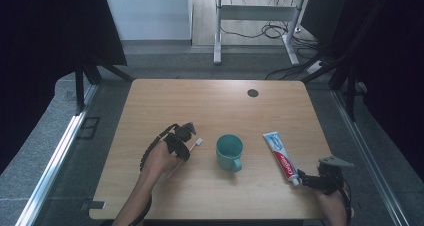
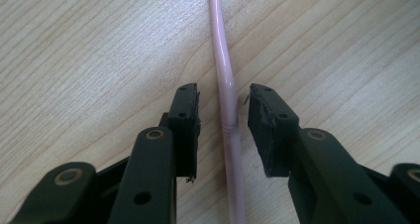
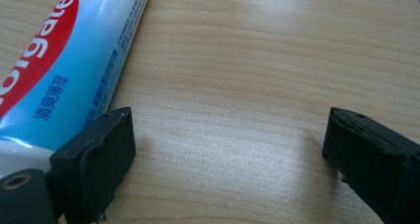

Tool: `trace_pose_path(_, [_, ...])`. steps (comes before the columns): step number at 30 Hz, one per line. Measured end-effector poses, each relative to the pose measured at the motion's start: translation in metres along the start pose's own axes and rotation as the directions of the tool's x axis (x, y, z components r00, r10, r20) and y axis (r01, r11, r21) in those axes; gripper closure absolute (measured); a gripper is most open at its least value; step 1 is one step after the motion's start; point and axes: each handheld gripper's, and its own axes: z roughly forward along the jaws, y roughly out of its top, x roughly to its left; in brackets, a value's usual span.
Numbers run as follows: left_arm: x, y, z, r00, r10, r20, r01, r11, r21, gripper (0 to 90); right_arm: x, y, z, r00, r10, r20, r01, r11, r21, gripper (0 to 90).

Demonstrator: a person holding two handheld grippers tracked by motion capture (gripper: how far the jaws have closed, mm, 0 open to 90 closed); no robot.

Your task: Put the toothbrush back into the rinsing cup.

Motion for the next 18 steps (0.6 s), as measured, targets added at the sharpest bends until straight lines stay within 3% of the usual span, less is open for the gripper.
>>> trace_pose_path(10, [-0.0001, 0.0071, 0.0044, 0.9993, -0.021, -0.031, 0.023, 0.9983, 0.054, 81.9, 0.0000, 0.0002, 0.0002, 1.0000, 0.000, -0.002, 0.000, 1.000, 0.000, 5.6])
trace_pose_path(18, [0.0019, 0.0051, 0.0039, 0.9998, -0.014, -0.013, 0.014, 0.9985, 0.054, 84.1, -0.0001, 0.0003, 0.0003, 1.0000, -0.003, -0.002, 0.003, 1.000, -0.001, 5.5])
